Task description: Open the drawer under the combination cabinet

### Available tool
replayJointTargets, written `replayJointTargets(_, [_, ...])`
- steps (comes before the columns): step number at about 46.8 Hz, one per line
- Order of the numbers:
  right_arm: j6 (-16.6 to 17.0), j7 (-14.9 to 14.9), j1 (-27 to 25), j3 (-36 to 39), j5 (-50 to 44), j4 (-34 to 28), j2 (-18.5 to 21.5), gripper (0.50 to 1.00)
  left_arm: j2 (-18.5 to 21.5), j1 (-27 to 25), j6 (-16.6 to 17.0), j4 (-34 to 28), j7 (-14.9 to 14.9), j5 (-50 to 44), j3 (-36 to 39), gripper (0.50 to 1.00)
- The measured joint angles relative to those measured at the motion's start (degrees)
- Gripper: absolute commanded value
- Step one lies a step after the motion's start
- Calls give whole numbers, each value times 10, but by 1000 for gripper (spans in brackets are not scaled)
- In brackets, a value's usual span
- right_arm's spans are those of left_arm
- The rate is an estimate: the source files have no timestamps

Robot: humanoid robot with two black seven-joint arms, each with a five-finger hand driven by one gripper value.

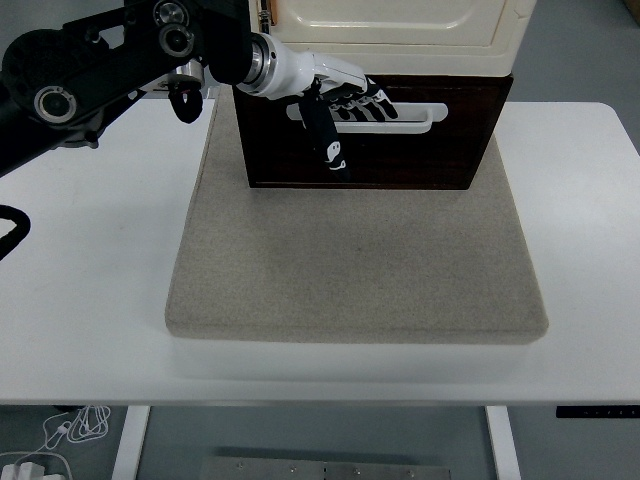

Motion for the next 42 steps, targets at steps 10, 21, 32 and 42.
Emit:
replayJointTargets(10, [0,0,0,0,0,0,0,928,0,0,-4,-2,0,-2,-1,1000])
replayJointTargets(21, [0,0,0,0,0,0,0,928,0,-2,-9,-4,0,-4,-1,1000])
replayJointTargets(32, [0,0,0,0,0,0,0,928,0,-3,-14,-7,0,-8,-1,1000])
replayJointTargets(42, [0,0,0,0,0,0,0,928,0,-4,-25,-8,0,-12,-2,1000])
